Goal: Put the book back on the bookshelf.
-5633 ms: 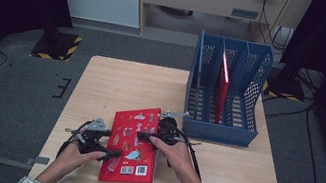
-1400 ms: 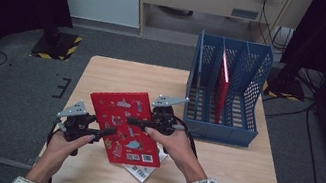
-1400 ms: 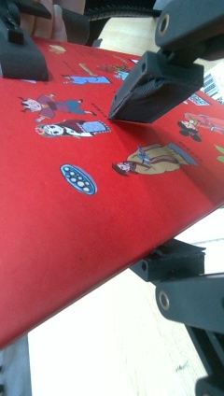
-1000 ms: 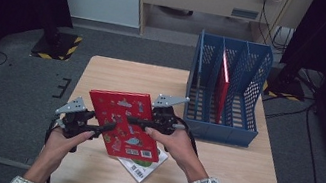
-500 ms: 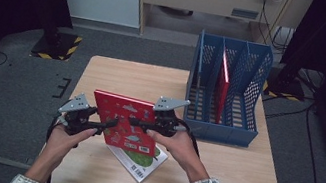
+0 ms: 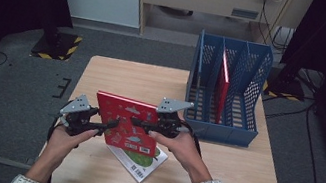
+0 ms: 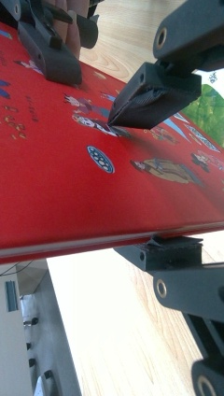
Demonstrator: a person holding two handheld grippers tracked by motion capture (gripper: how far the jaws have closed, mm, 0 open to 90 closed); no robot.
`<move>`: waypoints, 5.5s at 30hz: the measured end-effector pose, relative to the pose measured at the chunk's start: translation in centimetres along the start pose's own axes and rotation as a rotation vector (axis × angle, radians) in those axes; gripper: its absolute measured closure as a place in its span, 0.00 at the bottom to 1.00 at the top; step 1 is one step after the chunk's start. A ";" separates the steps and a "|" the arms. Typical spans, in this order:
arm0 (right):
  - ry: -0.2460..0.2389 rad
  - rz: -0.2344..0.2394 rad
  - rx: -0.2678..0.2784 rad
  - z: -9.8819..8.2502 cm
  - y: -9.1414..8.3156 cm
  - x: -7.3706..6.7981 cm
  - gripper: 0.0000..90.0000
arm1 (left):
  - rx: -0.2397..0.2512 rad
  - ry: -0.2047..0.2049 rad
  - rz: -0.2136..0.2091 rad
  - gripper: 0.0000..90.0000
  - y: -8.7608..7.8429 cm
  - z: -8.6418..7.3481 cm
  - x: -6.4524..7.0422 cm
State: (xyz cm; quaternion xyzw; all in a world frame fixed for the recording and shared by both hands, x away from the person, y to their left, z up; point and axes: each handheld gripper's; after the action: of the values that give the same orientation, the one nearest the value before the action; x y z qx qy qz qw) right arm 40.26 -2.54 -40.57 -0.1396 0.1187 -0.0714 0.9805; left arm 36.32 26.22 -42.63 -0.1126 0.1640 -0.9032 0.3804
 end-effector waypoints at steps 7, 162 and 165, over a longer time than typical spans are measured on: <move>-0.009 -0.006 0.003 0.3 -0.1 -0.2 0.74 | 0.002 0.000 0.000 0.43 0.0 0.0 0.0; 0.061 -0.377 0.123 -0.4 -16.5 -2.2 0.89 | -0.369 0.013 0.351 0.03 2.1 -7.7 -4.4; 0.062 -0.381 0.124 -0.5 -16.7 -2.2 0.89 | -0.369 0.012 0.352 0.03 2.1 -7.7 -4.4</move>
State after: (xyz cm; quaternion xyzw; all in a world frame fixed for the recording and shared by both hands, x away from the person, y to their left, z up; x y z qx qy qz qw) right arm 36.23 -18.18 -35.72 -0.0966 0.1154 -0.2672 0.9518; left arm 38.21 29.64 -50.83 -0.1443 0.3456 -0.7784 0.5038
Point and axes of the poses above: each handheld gripper's, and its own axes: y roughly forward along the jaws, z roughly out of its top, x roughly to its right, and after that the axes turned 7 degrees about z, right-handed
